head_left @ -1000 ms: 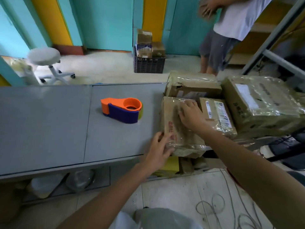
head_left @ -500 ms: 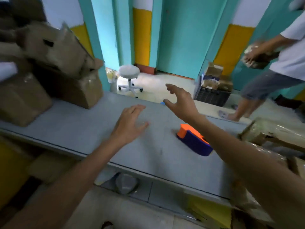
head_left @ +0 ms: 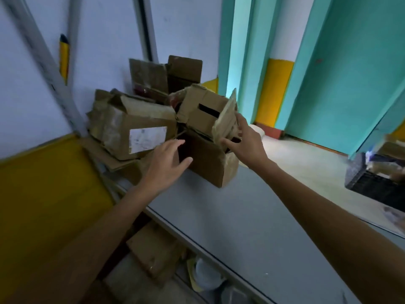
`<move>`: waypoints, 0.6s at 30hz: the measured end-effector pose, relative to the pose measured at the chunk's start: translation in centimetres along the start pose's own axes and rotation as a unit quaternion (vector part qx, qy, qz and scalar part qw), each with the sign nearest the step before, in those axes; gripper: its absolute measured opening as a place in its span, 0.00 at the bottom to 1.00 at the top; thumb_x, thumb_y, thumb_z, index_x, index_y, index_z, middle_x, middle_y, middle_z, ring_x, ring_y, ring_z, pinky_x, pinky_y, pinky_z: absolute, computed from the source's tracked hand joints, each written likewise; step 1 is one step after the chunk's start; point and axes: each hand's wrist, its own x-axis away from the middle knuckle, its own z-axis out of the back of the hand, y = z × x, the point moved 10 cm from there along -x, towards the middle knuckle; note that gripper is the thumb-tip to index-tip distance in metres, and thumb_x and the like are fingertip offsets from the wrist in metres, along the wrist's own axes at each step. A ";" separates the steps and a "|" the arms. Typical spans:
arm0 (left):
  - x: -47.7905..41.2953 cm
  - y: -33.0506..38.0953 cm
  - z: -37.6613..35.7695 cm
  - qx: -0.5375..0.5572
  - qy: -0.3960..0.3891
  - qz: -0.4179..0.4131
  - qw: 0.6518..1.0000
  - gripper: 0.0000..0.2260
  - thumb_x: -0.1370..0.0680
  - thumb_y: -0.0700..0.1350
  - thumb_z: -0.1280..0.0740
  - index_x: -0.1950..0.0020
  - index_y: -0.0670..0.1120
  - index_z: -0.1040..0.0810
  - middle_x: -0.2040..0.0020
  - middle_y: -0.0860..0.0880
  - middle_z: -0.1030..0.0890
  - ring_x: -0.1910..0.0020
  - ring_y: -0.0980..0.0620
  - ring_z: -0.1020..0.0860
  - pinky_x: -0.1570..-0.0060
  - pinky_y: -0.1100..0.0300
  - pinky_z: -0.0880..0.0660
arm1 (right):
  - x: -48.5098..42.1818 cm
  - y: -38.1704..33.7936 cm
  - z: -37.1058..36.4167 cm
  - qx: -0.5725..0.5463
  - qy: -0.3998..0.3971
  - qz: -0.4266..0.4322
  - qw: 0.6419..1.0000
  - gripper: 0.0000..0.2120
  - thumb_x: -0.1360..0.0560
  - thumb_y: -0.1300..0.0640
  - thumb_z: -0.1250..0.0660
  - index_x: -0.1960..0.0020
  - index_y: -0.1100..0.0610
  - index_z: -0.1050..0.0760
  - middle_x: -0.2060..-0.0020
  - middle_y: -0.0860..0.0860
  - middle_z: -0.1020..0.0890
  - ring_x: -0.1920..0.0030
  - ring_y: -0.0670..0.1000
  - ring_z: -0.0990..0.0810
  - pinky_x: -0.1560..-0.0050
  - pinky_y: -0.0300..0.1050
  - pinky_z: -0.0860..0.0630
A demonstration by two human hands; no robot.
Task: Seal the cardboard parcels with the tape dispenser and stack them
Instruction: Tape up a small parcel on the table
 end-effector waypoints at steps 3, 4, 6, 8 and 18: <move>-0.9 -1.7 -0.1 0.016 -0.020 0.017 1.000 0.22 0.22 0.50 0.36 0.29 0.47 0.34 0.30 0.48 0.32 0.31 0.51 0.36 0.36 0.61 0.41 | -2.5 -1.2 -2.1 0.100 -0.025 0.041 0.994 0.40 0.27 0.61 0.31 0.24 0.45 0.49 0.31 0.59 0.32 0.39 0.59 0.25 0.45 0.55 0.23; -1.3 -2.1 -0.2 0.018 -0.029 0.020 0.999 0.22 0.22 0.50 0.36 0.29 0.48 0.34 0.30 0.49 0.32 0.31 0.51 0.37 0.35 0.59 0.40 | -3.3 -1.5 -2.5 0.138 -0.033 0.045 0.989 0.40 0.27 0.65 0.32 0.24 0.45 0.49 0.28 0.60 0.37 0.35 0.61 0.29 0.43 0.56 0.24; -1.9 -2.7 -0.5 0.024 -0.041 0.027 0.999 0.23 0.22 0.50 0.37 0.28 0.48 0.35 0.29 0.49 0.33 0.30 0.52 0.37 0.34 0.57 0.40 | -4.8 -1.5 -3.1 0.203 -0.051 0.033 0.977 0.41 0.28 0.69 0.33 0.24 0.45 0.47 0.25 0.60 0.47 0.27 0.63 0.41 0.36 0.59 0.30; -2.4 -3.1 -0.8 0.031 -0.050 0.033 0.998 0.22 0.21 0.50 0.37 0.28 0.48 0.35 0.29 0.49 0.34 0.30 0.52 0.38 0.34 0.57 0.40 | -6.0 -1.1 -3.3 0.251 -0.057 0.022 0.966 0.37 0.29 0.69 0.32 0.26 0.48 0.41 0.24 0.60 0.51 0.26 0.63 0.46 0.34 0.62 0.32; -5.2 -2.2 -1.7 0.057 -0.058 0.038 0.996 0.24 0.21 0.51 0.37 0.27 0.48 0.37 0.28 0.48 0.35 0.30 0.50 0.37 0.33 0.54 0.38 | -6.6 -2.6 4.1 0.111 0.165 0.071 0.977 0.15 0.32 0.78 0.42 0.50 0.65 0.26 0.43 0.64 0.28 0.53 0.56 0.29 0.58 0.34 0.38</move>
